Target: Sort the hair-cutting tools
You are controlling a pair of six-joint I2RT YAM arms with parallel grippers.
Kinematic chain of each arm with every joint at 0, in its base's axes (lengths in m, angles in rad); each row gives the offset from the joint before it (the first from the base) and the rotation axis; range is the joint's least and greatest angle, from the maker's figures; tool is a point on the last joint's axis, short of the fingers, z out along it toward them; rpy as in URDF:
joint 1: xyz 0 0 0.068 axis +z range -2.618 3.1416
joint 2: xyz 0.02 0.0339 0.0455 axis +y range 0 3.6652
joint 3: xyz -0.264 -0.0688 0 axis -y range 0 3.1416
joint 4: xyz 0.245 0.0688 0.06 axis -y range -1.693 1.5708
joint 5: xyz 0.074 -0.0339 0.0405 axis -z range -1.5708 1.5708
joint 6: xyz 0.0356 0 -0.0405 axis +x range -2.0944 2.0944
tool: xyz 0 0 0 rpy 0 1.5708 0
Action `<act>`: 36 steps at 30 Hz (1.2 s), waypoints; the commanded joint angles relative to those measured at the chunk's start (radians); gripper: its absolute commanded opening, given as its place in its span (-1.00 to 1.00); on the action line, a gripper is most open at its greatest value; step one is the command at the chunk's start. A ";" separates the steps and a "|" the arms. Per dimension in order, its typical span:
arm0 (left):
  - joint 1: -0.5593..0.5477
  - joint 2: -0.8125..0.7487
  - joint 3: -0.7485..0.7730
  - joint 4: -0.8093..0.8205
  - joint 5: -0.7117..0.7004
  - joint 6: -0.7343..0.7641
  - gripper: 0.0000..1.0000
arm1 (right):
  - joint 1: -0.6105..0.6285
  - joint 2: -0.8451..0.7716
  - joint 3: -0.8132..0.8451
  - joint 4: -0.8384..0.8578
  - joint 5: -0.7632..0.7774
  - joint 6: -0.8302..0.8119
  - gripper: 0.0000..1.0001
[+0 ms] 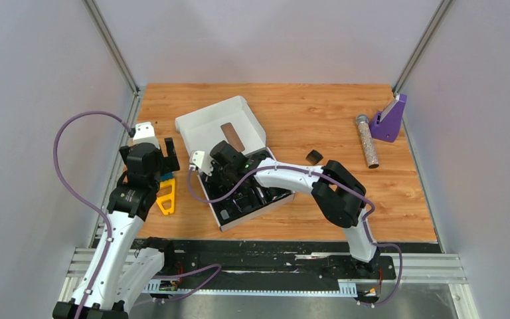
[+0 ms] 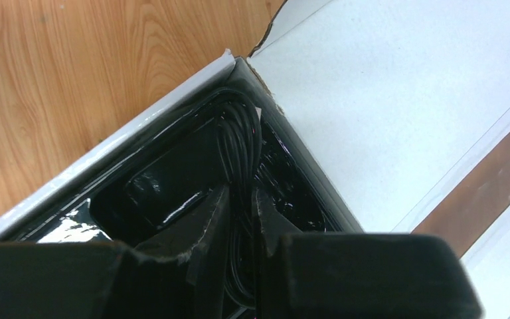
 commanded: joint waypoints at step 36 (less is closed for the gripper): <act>0.011 -0.015 0.031 0.021 0.019 -0.010 1.00 | -0.012 0.000 0.043 0.123 0.077 0.292 -0.44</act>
